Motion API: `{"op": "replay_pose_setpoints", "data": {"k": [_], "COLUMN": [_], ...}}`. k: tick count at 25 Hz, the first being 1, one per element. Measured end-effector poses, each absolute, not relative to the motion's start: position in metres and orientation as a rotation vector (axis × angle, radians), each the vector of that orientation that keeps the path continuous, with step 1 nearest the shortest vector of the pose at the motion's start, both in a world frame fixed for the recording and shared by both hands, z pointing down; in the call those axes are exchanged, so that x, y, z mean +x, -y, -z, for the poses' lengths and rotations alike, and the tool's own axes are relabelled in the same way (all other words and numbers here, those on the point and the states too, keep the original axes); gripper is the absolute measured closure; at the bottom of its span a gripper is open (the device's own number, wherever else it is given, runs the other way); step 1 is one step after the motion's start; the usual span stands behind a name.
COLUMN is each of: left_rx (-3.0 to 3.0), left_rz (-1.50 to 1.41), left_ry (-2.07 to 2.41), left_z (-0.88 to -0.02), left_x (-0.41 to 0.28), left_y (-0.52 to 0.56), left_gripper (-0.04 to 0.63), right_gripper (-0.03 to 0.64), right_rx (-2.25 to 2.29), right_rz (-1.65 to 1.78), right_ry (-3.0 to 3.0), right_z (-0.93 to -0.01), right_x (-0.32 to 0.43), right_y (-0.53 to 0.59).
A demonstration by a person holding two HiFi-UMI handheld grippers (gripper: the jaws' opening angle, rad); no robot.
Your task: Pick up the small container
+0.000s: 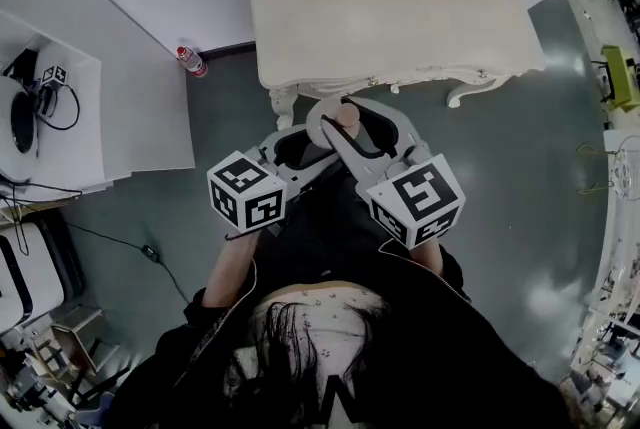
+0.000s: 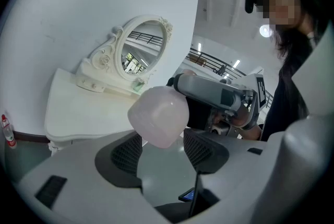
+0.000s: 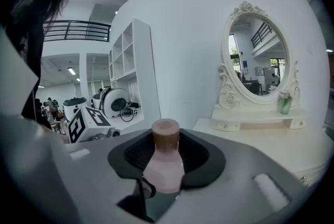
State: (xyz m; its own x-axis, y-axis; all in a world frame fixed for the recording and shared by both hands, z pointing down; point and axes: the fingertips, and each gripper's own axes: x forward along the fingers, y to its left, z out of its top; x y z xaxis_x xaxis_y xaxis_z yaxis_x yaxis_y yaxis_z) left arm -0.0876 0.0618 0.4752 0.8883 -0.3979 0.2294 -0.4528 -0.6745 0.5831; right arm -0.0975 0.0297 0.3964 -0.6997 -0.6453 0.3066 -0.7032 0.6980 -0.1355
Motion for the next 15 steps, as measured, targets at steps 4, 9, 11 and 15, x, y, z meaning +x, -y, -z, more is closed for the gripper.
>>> {"op": "replay_pose_setpoints", "data": {"k": [4,9,11,15], "left_rx": [2.399,2.403,2.403,2.406], "left_rz": [-0.100,-0.098,-0.109,-0.120], "left_ry": [0.594,0.563,0.548,0.528], "left_z": [-0.469,-0.467,-0.469,-0.471], "left_x": [-0.076,-0.052,-0.040,-0.016], "left_y": [-0.079,-0.096,-0.102,-0.115], "left_gripper": [0.357,0.357,0.357,0.357], "right_gripper": [0.468,0.468,0.468,0.468], "right_rx": [1.093,1.129,1.133,1.153], "right_rz": [-0.347,-0.368,-0.372,-0.372], "right_ry": [2.665,2.651,2.642,2.631], "right_z": [-0.390,-0.389,-0.390,-0.392], "right_x": [-0.086,-0.061,-0.049,-0.025], "right_y": [-0.048,-0.063,-0.069,-0.082]}}
